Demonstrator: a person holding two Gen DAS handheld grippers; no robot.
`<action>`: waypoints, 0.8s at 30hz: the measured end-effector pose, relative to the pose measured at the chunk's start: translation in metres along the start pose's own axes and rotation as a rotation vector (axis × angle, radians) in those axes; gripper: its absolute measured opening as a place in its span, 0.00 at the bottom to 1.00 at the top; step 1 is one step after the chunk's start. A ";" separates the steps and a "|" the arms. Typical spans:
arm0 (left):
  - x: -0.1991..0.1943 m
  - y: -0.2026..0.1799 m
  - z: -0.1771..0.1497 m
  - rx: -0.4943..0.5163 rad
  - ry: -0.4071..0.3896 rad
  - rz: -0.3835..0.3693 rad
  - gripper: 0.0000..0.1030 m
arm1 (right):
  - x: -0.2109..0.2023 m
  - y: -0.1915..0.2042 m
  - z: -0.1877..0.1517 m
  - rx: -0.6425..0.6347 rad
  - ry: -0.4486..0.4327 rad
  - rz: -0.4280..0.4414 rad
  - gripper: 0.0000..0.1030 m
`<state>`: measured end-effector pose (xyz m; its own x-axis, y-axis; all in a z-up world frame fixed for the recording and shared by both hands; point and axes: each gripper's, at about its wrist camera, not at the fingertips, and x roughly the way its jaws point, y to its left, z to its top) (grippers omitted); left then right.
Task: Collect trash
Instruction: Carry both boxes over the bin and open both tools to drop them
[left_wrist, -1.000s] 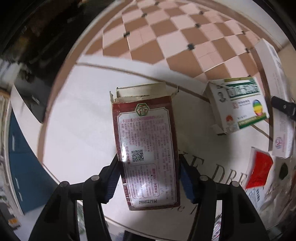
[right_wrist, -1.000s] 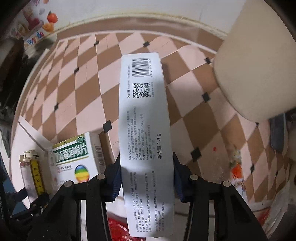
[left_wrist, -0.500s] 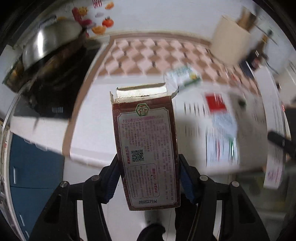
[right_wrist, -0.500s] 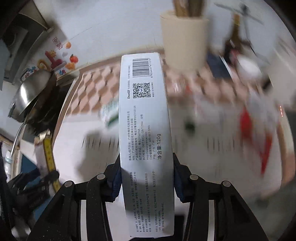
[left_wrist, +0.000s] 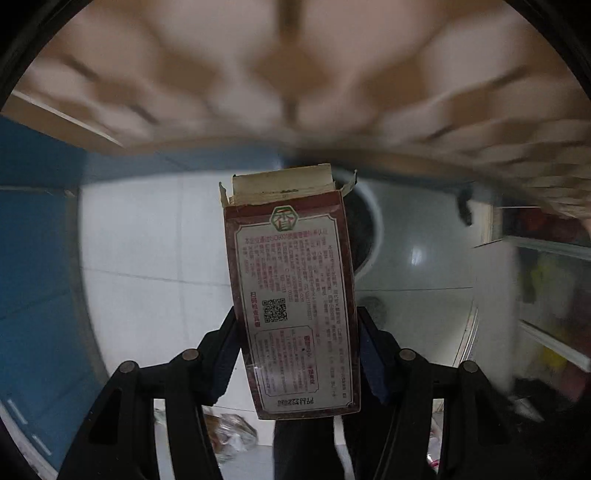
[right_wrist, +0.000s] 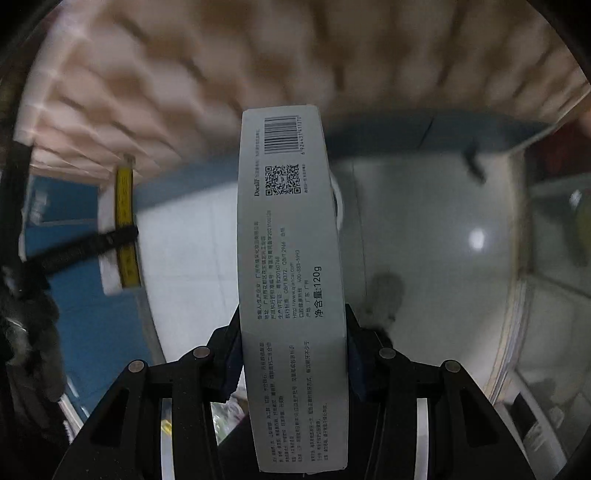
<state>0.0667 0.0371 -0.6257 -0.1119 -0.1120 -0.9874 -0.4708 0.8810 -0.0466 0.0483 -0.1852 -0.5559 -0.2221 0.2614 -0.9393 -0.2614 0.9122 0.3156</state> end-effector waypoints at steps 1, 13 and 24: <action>0.029 0.001 0.008 -0.001 0.025 -0.004 0.54 | 0.036 -0.007 0.006 0.012 0.032 0.009 0.47; 0.146 0.030 0.050 0.004 0.059 0.006 0.99 | 0.296 -0.028 0.078 -0.016 0.228 -0.050 0.93; 0.083 0.045 0.005 -0.011 -0.095 0.186 0.99 | 0.227 -0.012 0.065 -0.059 -0.011 -0.285 1.00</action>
<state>0.0404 0.0698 -0.7109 -0.1147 0.0966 -0.9887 -0.4594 0.8773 0.1390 0.0628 -0.1166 -0.7815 -0.1219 0.0006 -0.9925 -0.3666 0.9293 0.0456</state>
